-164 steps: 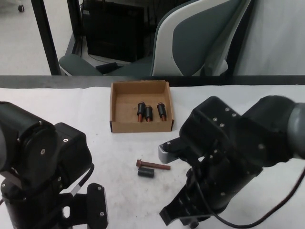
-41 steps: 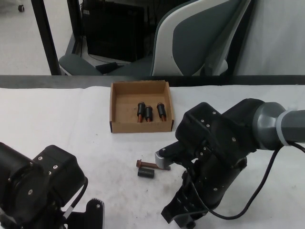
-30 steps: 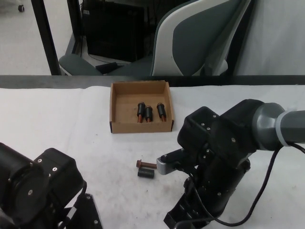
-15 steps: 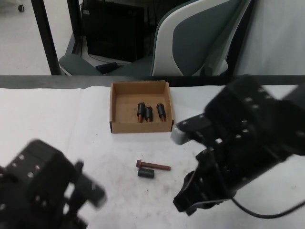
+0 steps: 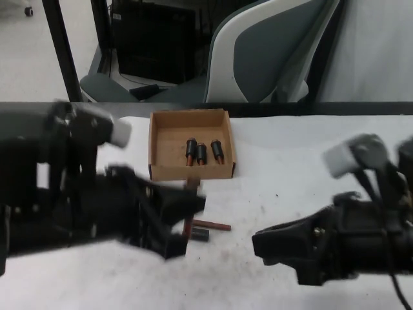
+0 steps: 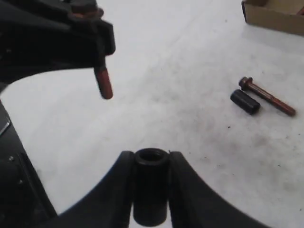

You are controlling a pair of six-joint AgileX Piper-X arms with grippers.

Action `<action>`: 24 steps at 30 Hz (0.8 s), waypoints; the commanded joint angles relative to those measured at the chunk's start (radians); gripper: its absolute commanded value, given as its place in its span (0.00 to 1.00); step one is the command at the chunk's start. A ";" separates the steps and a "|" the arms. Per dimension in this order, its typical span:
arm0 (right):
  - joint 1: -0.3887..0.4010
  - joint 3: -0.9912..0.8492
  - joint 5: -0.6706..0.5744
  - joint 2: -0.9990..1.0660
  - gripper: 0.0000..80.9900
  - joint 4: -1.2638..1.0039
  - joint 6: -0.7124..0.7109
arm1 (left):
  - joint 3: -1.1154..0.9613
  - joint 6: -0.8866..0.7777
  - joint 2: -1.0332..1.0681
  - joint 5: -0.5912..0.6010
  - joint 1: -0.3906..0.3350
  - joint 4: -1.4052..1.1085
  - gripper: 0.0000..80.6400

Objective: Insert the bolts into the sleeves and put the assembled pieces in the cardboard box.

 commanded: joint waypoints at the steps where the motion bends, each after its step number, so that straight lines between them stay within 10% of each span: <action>1: 0.017 0.078 -0.046 -0.050 0.00 -0.203 0.071 | -0.003 -0.008 -0.014 -0.014 0.015 -0.157 0.01; 14: 0.065 0.136 -0.087 0.164 0.00 -0.637 -0.172 | 0.065 -0.266 -0.016 0.232 0.255 -0.678 0.01; 24: 0.065 -0.106 -0.118 0.391 0.00 -0.658 -0.334 | 0.065 -0.204 -0.016 0.348 0.265 -0.680 0.01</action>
